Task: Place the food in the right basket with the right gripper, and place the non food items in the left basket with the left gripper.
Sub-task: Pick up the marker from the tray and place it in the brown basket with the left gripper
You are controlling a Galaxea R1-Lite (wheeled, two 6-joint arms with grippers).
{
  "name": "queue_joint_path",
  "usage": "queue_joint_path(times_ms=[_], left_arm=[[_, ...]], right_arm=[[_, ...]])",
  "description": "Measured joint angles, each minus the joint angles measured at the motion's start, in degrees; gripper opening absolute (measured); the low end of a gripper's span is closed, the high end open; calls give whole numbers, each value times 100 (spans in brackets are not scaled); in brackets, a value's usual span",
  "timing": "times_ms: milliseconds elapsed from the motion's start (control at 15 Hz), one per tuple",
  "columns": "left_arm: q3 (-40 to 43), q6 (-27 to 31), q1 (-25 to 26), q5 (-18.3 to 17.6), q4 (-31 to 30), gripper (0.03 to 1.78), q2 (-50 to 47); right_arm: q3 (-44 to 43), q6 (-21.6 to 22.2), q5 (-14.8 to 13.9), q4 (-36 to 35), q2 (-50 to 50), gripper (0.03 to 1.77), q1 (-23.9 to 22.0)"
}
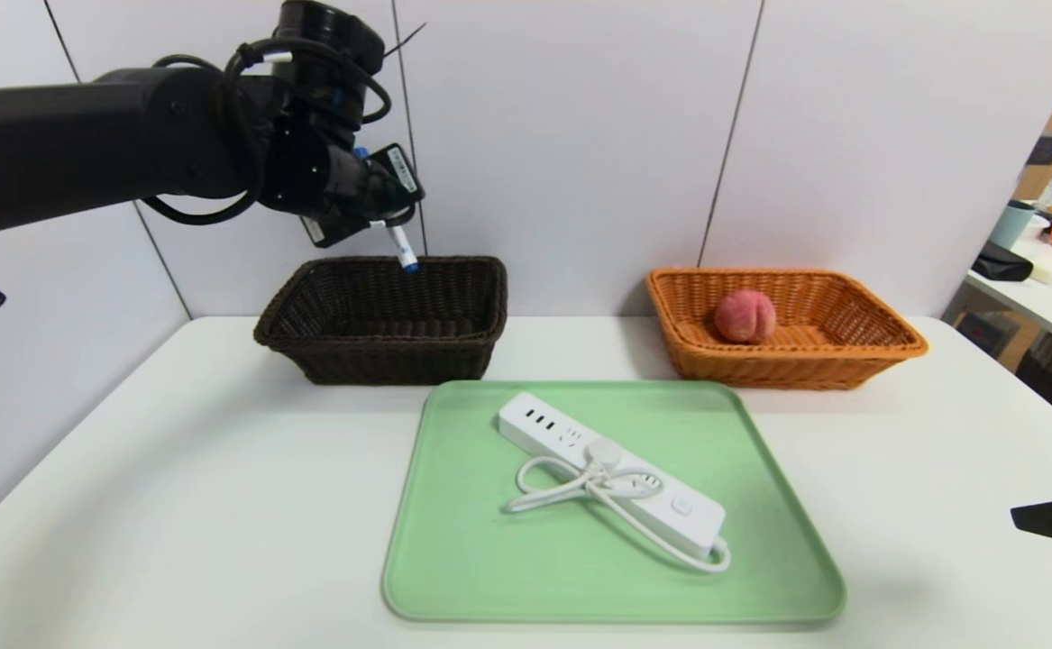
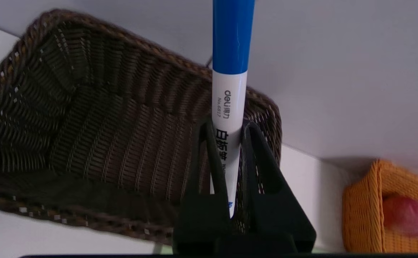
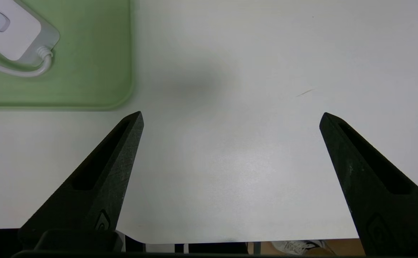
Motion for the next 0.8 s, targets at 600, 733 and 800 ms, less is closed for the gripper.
queue_joint_path(times_ms=[600,733,800], left_arm=[[24,-300,699,-27,96,16,791],[24,-378,750,-32,133,16,929],[24,-446,772,-35,212,16,984]], right_arm=[[26,6,-9,-2,-59,170,-11],[23,5,-9,0,-68,170,-29],[22,5,-11,0,-68,170,-33]])
